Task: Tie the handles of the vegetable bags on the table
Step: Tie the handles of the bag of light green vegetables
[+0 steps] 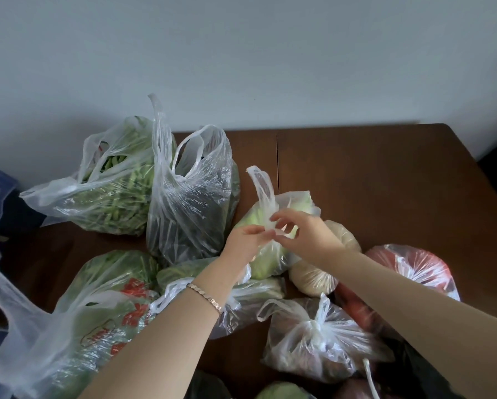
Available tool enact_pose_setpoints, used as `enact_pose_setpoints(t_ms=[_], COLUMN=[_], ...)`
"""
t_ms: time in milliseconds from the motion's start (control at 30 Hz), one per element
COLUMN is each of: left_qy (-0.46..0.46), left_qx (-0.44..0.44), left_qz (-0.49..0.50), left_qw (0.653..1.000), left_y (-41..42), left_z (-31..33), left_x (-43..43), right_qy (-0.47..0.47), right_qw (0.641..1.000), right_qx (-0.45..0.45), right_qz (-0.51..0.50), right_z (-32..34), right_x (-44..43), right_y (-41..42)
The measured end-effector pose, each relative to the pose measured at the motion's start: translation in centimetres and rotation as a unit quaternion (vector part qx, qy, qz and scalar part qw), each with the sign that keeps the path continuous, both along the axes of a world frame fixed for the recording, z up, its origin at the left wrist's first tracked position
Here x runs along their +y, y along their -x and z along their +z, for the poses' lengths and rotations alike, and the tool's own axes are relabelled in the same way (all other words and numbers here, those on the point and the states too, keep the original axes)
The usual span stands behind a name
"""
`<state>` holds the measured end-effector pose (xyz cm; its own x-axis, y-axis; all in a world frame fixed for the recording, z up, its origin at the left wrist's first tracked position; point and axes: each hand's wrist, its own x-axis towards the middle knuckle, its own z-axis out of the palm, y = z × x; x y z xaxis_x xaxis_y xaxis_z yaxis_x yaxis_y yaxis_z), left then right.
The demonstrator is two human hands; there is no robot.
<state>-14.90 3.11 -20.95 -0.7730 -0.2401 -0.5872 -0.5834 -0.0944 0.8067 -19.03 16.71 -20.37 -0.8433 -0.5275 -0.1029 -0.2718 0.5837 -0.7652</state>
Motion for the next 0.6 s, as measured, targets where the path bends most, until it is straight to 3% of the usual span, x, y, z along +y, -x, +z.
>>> enact_pose_setpoints(t_ms=[100,300,500,600], left_qy=[-0.015,0.052,0.11,0.105], left_qx=[0.01,-0.008,-0.008,0.006], left_qz=[-0.023,-0.105,-0.146,-0.158], left_qw=[1.0,0.993,0.983,0.982], left_y=[-0.2,-0.1,0.3,0.1], left_z=[0.5,0.8,0.9,0.4], left_x=[-0.1,-0.9,-0.9,-1.1], right_qy=[-0.033,-0.051,-0.132,-0.231], right_qw=[0.993,0.966,0.951,0.925], right_qx=[0.101,0.193,0.184,0.187], right_qz=[0.045,0.165,0.209,0.238], right_z=[-0.5,-0.3,0.7,1.0], right_x=[-0.4,-0.6,-0.8,-1.1], right_y=[-0.2,0.5,1.2,1.4])
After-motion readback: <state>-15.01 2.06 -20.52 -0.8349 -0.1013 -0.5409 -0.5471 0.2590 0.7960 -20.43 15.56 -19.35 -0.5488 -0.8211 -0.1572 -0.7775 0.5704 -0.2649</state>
